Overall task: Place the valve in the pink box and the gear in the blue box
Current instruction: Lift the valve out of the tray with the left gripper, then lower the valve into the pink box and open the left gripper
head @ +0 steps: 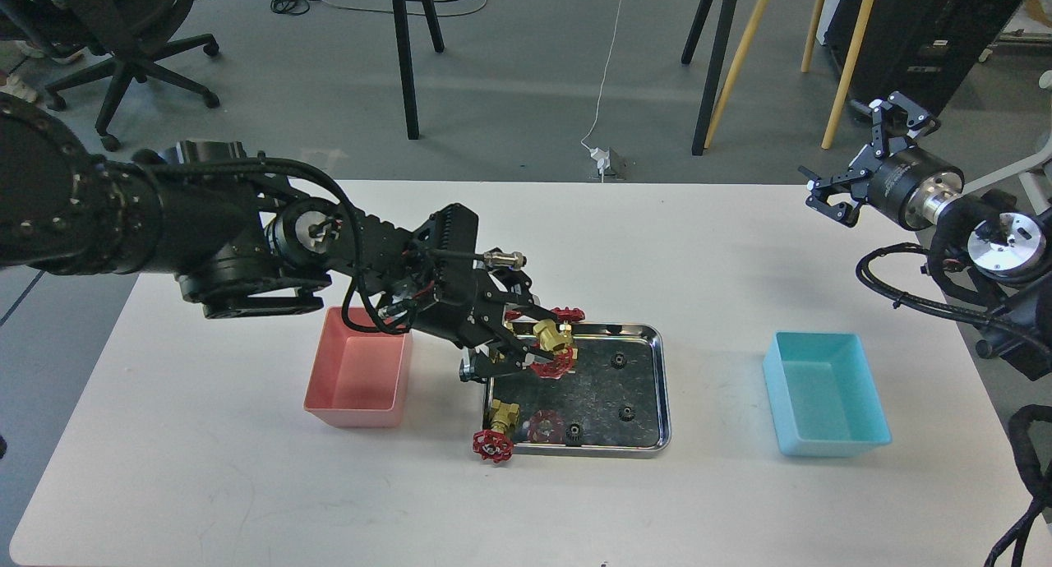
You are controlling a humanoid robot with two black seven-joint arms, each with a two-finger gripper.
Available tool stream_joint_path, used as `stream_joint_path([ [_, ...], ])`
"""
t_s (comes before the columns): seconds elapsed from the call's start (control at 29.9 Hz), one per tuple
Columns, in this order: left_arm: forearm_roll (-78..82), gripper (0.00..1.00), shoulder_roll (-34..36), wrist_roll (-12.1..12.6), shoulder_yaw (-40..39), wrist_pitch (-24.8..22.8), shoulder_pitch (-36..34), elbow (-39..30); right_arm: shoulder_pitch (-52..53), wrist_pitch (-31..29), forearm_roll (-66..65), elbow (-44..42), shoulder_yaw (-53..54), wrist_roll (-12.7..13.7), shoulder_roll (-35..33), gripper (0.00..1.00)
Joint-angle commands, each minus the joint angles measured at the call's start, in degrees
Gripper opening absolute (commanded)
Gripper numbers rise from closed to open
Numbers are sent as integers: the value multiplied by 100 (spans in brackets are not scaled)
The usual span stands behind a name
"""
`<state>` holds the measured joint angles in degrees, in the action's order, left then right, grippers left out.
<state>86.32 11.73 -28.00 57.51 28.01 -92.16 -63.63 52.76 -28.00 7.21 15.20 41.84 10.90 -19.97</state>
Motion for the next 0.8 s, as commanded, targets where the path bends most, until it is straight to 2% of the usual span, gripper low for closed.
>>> stream_joint_path([
  [0.0, 17, 25, 417, 0, 24, -1, -170, -202, 6, 0, 0, 0, 0, 0, 2, 99],
  [0.2, 61, 25, 1076, 0, -82, -1, -645, -835, 6, 0, 0, -8, 0, 0, 2, 99],
  [0.3, 70, 26, 1358, 0, -56, -1, -760, -888, 15, 0, 0, -8, -18, 0, 2, 99],
  [0.77, 641, 26, 2518, 0, 15, -1, -330, -950, 15, 0, 0, -17, -27, 0, -51, 99],
])
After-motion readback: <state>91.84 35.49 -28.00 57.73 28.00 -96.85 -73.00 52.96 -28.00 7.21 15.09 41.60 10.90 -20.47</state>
